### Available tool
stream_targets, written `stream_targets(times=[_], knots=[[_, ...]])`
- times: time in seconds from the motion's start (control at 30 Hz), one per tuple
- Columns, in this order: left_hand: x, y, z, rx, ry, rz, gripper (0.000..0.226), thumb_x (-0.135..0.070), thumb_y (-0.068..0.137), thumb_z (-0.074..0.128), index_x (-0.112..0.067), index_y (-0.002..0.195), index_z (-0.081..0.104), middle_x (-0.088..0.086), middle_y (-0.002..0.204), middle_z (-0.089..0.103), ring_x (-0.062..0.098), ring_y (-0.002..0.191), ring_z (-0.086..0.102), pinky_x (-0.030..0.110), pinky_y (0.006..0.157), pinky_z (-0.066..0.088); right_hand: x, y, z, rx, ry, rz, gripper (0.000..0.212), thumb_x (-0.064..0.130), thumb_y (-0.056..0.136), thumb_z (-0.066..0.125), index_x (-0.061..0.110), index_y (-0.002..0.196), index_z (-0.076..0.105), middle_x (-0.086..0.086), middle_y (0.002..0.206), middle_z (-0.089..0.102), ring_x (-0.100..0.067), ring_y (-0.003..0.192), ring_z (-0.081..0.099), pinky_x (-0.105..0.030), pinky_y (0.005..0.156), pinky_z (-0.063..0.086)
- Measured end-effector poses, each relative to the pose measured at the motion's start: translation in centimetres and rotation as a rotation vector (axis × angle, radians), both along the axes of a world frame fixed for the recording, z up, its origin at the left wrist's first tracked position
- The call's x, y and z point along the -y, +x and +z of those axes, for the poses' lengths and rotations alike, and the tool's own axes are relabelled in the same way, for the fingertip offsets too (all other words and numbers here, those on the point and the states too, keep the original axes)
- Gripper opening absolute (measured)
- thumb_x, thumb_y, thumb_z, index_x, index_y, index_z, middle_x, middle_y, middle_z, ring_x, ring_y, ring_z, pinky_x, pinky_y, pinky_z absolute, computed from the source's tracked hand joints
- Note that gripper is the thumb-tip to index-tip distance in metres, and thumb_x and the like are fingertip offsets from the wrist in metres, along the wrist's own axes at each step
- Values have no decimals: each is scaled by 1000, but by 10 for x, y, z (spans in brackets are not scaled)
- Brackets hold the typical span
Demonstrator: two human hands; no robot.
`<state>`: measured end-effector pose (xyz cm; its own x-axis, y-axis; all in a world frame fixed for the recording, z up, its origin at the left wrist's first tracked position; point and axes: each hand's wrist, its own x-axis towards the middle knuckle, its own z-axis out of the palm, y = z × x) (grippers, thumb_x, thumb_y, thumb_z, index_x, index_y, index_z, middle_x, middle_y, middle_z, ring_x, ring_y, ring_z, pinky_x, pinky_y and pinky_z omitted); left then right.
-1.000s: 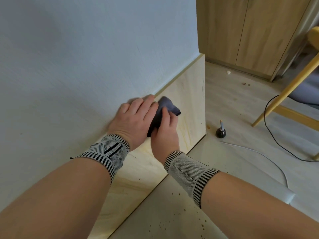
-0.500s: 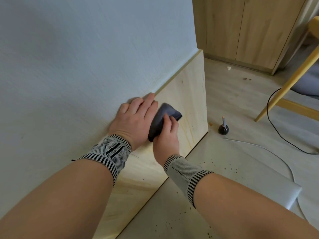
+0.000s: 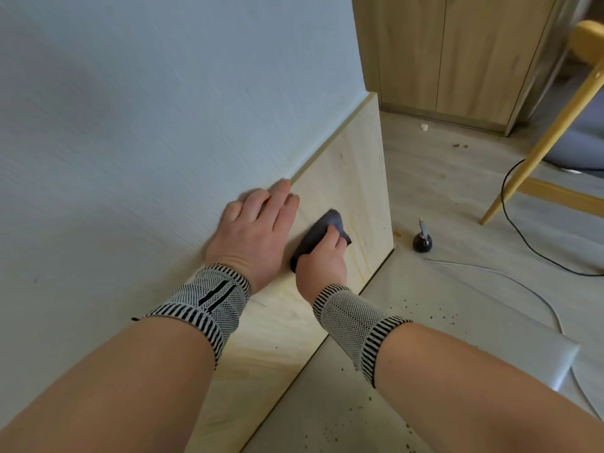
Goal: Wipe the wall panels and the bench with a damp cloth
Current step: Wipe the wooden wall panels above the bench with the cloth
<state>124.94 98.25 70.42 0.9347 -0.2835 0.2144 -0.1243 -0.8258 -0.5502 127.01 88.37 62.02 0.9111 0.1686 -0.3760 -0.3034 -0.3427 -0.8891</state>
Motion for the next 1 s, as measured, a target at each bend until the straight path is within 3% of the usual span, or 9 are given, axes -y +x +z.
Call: stream_targets(times=[0.13,0.2,0.3,0.37,0.5,0.7,0.77,0.87,1.0], knots=[[-1,1,0,-8,20,18,50,-26,86,56,-11,134,55,6,148,47,27,114,44,40,82,30,-10,-6,14,431,197,-175,69,-4,80,52,2,146,33,-17,151,28,-29,138,32,-39,115,32],[0,0,1,-20,20,22,50,-24,85,49,-12,133,57,7,148,47,28,114,43,41,82,30,-7,-2,7,349,193,-174,72,-5,81,52,7,148,30,-13,154,24,-26,140,30,-38,115,31],[1,0,0,-28,40,16,50,-21,82,40,-15,128,60,9,148,47,31,113,46,42,81,30,5,11,-4,-39,101,-97,74,0,88,50,18,152,17,-4,157,12,-29,134,38,-42,108,40],[0,0,-1,-29,30,9,49,-21,83,39,-16,125,62,10,147,47,32,113,45,43,81,29,5,13,1,5,116,-118,71,0,88,48,18,151,20,-3,156,14,-29,131,41,-43,106,41],[1,2,1,-24,-10,-2,44,-22,85,42,-16,122,66,11,144,50,32,114,42,43,83,29,-6,7,21,341,276,-231,69,-2,83,52,12,148,33,-7,153,27,-20,138,31,-34,115,30],[26,34,14,-71,121,40,40,-17,66,70,-16,105,65,11,130,56,29,113,36,42,79,27,10,29,-5,0,212,-228,83,1,85,49,24,154,10,2,155,17,-26,132,41,-38,104,41],[36,51,19,-88,183,7,47,-25,78,58,-18,124,56,8,148,40,25,122,25,42,88,27,10,25,-1,163,279,-220,83,0,84,51,23,155,12,3,153,21,-21,131,40,-34,104,41],[43,66,17,-196,193,46,58,-31,93,39,-20,148,26,7,161,2,23,132,2,42,104,22,3,23,-4,347,321,-242,79,-1,80,53,16,152,26,-4,151,28,-19,137,30,-23,112,25],[39,69,9,-218,216,60,59,-32,100,41,-22,152,15,11,160,-14,26,136,-6,42,106,16,7,42,-31,9,220,-244,79,5,87,48,24,155,13,0,161,5,-25,145,15,-31,117,15]])
